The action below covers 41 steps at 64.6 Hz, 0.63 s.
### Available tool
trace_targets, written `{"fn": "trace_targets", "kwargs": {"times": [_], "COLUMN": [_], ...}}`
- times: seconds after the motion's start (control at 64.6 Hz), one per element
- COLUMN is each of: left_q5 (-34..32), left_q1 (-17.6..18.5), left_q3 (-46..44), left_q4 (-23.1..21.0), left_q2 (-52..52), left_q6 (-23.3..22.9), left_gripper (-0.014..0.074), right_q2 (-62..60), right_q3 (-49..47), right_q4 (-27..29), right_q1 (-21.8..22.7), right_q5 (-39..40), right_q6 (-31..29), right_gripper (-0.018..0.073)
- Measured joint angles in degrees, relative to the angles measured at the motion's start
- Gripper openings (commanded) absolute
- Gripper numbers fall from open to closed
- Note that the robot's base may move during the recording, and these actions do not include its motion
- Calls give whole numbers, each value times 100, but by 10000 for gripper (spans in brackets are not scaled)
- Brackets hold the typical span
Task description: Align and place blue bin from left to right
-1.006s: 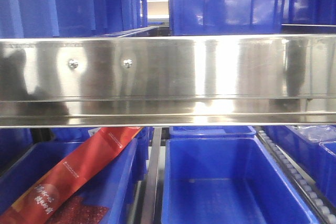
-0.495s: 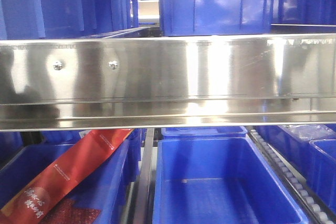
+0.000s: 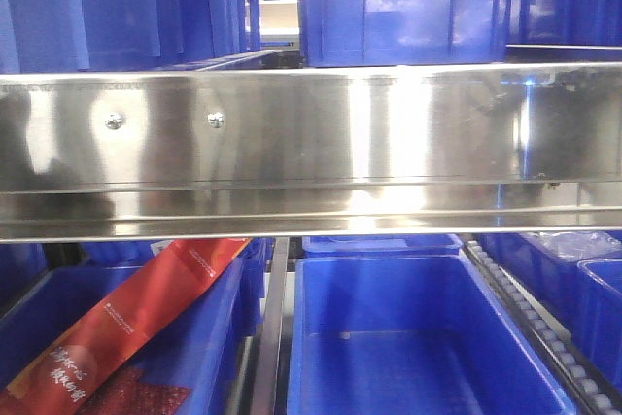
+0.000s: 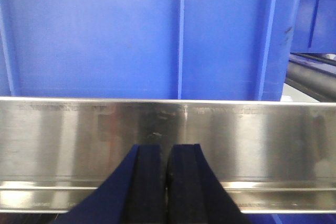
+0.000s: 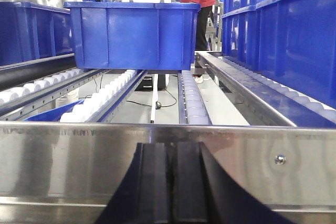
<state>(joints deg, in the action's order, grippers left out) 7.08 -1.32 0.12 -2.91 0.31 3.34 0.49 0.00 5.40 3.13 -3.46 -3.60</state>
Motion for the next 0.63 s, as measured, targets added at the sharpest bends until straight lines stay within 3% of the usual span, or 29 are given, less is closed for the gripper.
{"fn": "trace_targets", "kwargs": {"times": [0.635], "left_q5": [0], "left_q1": [0], "left_q3": [0], "left_q4": [0], "left_q2": [0], "left_q6": [0], "left_gripper": [1], "right_q2": [0], "right_q3": [0], "right_q4": [9], "right_q1": [0], "right_q5": [0], "right_q6": [0], "right_gripper": [-89]}}
